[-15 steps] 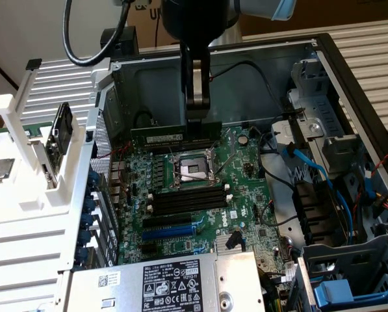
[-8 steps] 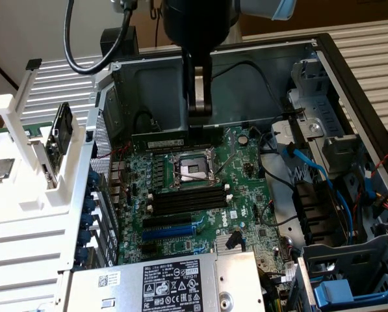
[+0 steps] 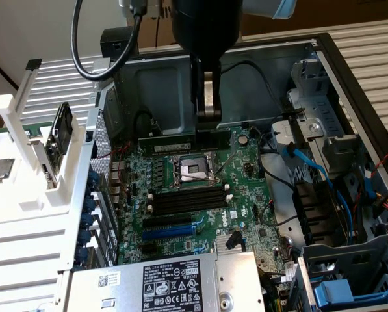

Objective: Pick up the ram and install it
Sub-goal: 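Insert the ram into the slot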

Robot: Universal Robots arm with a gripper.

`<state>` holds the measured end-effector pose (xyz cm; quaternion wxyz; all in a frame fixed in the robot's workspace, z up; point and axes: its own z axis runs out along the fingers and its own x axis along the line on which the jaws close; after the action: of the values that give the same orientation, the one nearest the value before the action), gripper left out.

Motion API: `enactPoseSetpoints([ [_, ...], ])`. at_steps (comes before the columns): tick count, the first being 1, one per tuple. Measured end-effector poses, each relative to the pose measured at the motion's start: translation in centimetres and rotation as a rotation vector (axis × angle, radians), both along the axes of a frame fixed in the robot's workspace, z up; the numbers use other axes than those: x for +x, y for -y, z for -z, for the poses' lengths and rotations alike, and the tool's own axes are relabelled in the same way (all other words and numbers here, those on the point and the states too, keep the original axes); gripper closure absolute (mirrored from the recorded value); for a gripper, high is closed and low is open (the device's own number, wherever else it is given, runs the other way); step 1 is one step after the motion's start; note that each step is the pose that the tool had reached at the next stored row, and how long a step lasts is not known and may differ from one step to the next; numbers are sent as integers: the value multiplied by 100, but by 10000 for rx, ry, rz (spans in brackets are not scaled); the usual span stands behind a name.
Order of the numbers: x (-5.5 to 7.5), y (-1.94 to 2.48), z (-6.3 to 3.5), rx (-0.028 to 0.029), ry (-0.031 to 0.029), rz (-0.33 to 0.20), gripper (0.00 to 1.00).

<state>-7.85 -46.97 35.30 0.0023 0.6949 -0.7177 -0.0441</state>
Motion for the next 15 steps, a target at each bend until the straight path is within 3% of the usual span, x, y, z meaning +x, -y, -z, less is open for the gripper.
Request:
enactPoseSetpoints([
  [5,68,0,0,0,0,0,88],
  [15,69,-1,7,0,1,-1,88],
])
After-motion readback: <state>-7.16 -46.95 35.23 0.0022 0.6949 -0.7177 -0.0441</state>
